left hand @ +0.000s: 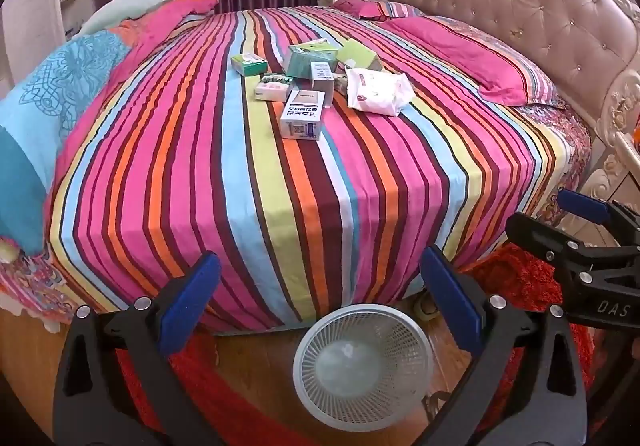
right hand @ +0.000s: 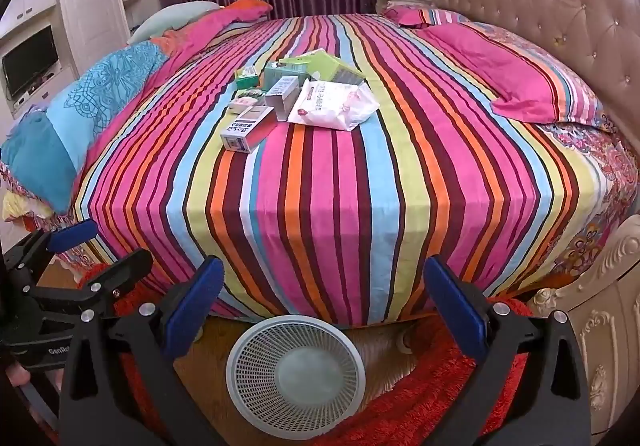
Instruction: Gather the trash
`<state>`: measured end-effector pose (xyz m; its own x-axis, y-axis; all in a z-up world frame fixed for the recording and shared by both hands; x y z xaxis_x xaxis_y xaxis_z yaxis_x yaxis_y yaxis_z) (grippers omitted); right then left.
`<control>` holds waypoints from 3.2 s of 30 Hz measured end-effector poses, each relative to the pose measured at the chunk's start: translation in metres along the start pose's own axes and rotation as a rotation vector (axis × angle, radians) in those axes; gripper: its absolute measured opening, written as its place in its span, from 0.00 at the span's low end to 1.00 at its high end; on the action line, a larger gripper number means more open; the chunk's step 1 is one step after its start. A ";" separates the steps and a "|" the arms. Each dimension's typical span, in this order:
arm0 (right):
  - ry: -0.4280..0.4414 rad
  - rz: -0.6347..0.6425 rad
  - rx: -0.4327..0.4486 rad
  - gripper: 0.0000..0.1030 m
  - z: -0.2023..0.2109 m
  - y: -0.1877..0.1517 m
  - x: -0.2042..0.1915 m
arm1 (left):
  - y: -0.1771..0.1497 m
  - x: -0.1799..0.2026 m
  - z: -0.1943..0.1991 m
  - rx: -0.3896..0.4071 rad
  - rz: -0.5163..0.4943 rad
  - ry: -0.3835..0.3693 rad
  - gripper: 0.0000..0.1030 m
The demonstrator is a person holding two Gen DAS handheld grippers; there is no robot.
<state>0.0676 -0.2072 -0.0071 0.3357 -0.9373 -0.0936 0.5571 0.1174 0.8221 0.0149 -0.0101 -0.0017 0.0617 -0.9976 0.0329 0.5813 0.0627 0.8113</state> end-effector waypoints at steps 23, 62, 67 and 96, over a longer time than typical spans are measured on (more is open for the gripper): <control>-0.037 -0.009 -0.009 0.93 0.000 0.000 0.007 | -0.003 -0.006 -0.002 -0.002 0.008 0.024 0.94; -0.042 0.000 0.003 0.93 0.003 0.002 0.007 | -0.007 -0.006 -0.003 -0.008 0.005 0.024 0.94; -0.027 0.002 -0.010 0.93 0.001 0.000 0.004 | -0.008 -0.006 -0.004 -0.015 0.011 0.007 0.94; 0.016 -0.124 -0.126 0.93 -0.052 -0.021 0.029 | -0.035 -0.028 -0.080 -0.172 0.064 0.007 0.94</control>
<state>0.1055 -0.2192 -0.0562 0.2703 -0.9418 -0.1998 0.6857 0.0427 0.7266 0.0582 0.0186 -0.0778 0.1089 -0.9911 0.0766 0.7060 0.1313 0.6959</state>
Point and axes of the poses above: each gripper's, at about its wrist camera, not at the fingertips, and z roughly against the way its jaws point, x to its right, y to its top, the point moved 3 cm from there along -z, roughly the way its jaws point, and after that the axes turned 12 degrees about x, right-handed, at the moved point
